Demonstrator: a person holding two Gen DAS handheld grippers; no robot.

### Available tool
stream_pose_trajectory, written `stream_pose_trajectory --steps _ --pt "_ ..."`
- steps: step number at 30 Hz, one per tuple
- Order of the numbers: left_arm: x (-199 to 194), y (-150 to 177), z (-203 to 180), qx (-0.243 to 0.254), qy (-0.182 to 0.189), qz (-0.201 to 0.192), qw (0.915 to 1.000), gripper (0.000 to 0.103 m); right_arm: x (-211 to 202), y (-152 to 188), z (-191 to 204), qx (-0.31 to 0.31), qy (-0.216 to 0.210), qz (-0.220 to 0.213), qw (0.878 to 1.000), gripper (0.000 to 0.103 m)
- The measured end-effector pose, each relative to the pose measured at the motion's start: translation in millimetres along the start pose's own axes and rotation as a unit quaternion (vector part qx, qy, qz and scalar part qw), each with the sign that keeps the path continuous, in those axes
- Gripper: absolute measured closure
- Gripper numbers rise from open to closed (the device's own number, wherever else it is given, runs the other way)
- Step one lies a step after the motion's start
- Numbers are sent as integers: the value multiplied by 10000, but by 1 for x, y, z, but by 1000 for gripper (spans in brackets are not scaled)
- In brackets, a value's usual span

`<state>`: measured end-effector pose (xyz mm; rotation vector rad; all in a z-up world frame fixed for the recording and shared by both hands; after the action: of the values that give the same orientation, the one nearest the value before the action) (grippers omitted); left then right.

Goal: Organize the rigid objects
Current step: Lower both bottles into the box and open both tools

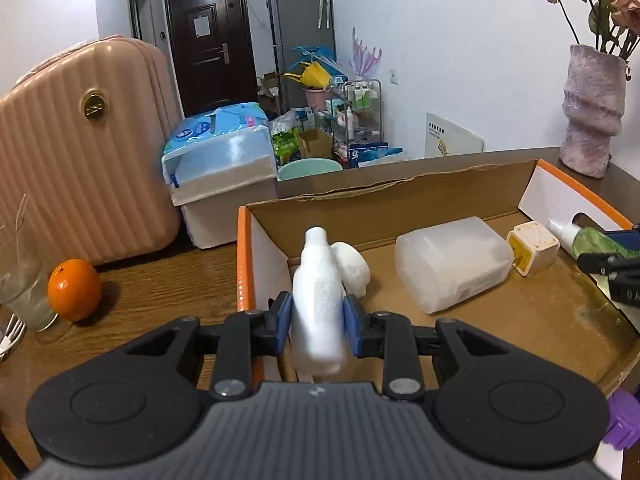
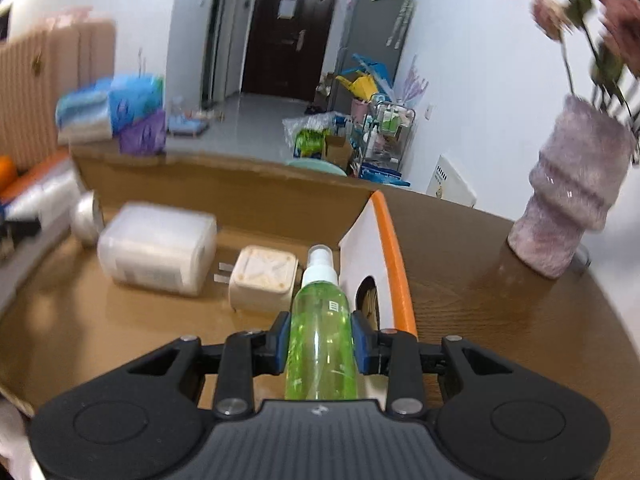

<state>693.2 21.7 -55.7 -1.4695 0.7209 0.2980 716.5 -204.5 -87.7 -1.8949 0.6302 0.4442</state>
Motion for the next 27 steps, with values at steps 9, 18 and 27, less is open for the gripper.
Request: stream_pose_trajectory --steps 9,18,27 --pt "11 -3 -17 50 457 219 9987 34 -9 13 -7 -204 274 189 9992 85" --pt "8 9 -61 467 665 313 9962 24 -27 42 -35 -203 483 396 9978 84" --pt "-4 21 -97 613 923 483 9927 19 -57 76 -62 -64 619 576 9964 84"
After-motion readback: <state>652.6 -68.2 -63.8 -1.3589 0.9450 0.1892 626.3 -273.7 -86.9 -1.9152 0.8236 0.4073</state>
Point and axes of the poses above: each gripper's, at about its wrist camera, not at the fingertips, and x roughly the way its jaws point, z to its left, y to its underside, the point moved 9 cm from there along x, roughly the way its jaws point, and after that the axes turned 15 degrees about y, right-handed, at the moved point
